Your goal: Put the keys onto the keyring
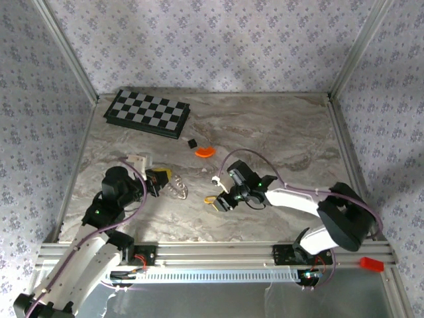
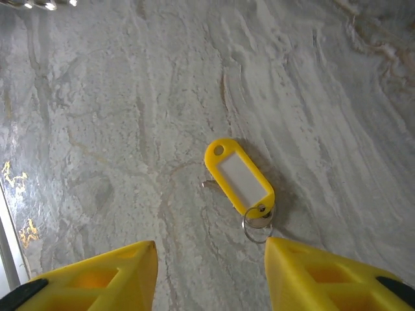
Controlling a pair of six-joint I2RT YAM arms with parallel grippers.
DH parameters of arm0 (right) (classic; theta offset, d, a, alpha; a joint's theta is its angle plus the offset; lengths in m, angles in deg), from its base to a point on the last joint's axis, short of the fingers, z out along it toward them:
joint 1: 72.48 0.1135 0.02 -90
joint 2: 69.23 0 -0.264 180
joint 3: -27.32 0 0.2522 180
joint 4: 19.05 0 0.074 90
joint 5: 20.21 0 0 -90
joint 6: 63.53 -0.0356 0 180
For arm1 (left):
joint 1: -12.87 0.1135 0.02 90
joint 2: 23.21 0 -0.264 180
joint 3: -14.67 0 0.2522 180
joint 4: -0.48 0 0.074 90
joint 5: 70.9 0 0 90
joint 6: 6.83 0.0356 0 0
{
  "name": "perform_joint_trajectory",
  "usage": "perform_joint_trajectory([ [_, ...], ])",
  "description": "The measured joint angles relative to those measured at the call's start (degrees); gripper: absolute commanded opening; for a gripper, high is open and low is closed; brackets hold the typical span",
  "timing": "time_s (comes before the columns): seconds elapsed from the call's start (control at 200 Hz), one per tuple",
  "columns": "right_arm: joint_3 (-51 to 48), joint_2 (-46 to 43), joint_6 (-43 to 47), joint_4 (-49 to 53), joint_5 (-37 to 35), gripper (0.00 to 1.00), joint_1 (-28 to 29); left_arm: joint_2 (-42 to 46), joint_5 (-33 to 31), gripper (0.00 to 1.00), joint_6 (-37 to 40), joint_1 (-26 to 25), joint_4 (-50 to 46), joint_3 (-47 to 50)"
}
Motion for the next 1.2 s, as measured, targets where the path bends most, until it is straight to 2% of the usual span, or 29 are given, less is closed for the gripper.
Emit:
perform_joint_trajectory([
  [0.135,-2.1,-2.7,3.2,-0.7,-4.7,0.49,2.0,1.0,0.0,0.0,0.0,0.0,0.0,0.0],
  [0.43,-4.7,-1.4,10.8,-4.0,-11.7,0.47,6.2,5.5,0.0,0.0,0.9,0.0,-1.6,0.0],
  [0.645,-4.7,1.9,15.3,-6.2,-13.4,0.46,6.3,7.9,0.4,0.0,0.9,0.0,-1.7,0.0],
  [0.9,-4.7,4.7,19.1,-7.6,-13.8,0.37,6.3,8.7,1.2,0.0,0.9,0.0,-1.2,0.0],
  [1.199,-4.7,5.4,20.7,-9.7,-13.8,0.33,6.3,8.7,1.8,0.0,0.8,0.0,-0.9,0.0],
])
